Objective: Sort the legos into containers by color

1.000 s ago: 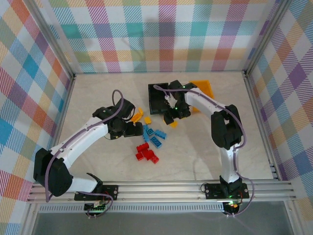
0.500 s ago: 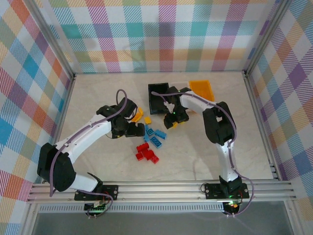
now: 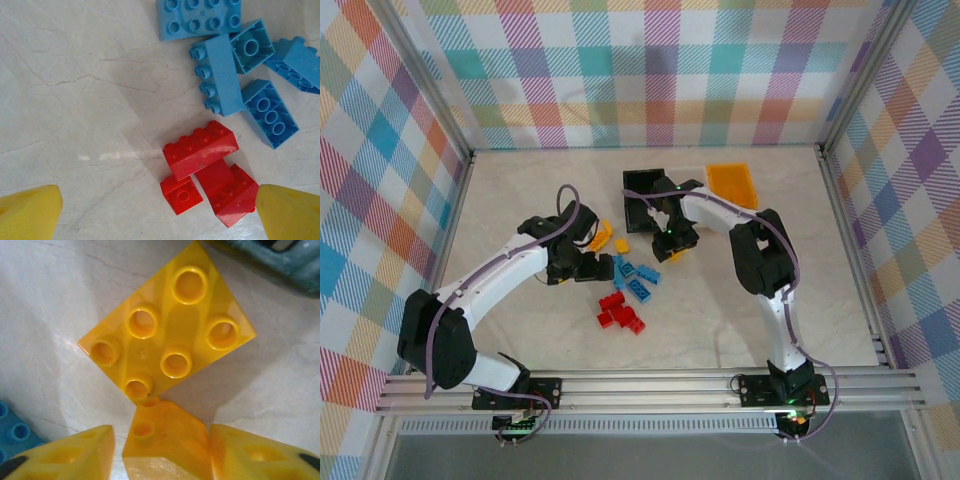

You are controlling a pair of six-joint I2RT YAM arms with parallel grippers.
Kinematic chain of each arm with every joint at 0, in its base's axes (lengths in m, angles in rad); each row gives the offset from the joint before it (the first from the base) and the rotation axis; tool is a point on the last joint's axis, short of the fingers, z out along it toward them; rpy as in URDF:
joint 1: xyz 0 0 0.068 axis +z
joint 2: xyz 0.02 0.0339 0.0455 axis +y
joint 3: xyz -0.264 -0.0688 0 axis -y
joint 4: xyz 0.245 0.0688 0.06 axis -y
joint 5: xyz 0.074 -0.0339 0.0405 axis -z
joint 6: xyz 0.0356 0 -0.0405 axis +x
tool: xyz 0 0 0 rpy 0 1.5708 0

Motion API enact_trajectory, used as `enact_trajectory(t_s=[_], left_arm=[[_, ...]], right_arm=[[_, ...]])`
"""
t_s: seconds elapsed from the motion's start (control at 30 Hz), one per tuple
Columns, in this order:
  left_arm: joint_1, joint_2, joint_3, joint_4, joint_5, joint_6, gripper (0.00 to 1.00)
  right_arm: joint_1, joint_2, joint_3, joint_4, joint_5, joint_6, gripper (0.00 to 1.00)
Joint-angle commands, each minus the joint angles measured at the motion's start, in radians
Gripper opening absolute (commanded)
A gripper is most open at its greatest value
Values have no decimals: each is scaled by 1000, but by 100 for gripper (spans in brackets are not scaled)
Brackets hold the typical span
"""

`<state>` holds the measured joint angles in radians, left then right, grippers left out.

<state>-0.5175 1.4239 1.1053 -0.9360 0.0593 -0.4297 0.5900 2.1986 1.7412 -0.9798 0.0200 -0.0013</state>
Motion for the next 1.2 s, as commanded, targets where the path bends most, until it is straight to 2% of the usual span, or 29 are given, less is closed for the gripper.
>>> enact_trajectory(t_s=[0.0, 0.2, 0.33, 0.43, 0.6, 0.7, 0.9, 1.17], left_arm=[[11, -35, -20, 12, 9, -1, 99], [13, -73, -60, 29, 0, -24, 99], [11, -94, -61, 25, -15, -25, 99], [1, -93, -35, 23, -26, -4, 98], [-56, -13, 75, 20, -44, 59, 98], [-83, 56, 144, 22, -40, 76, 98], [-92, 159, 219, 25, -7, 62, 97], [-80, 212, 233, -34, -32, 79, 98]], right_arm=[[5, 7, 4, -16, 22, 6, 42], [5, -60, -51, -26, 28, 25, 36], [-10, -171, -100, -34, -2, 69, 35], [-66, -256, -113, -41, -20, 111, 34], [-237, -311, -57, -50, -52, 181, 33], [-321, -276, 15, -50, -42, 224, 34], [-411, -121, 185, -50, -32, 303, 34], [-439, 90, 417, -90, -40, 345, 35]])
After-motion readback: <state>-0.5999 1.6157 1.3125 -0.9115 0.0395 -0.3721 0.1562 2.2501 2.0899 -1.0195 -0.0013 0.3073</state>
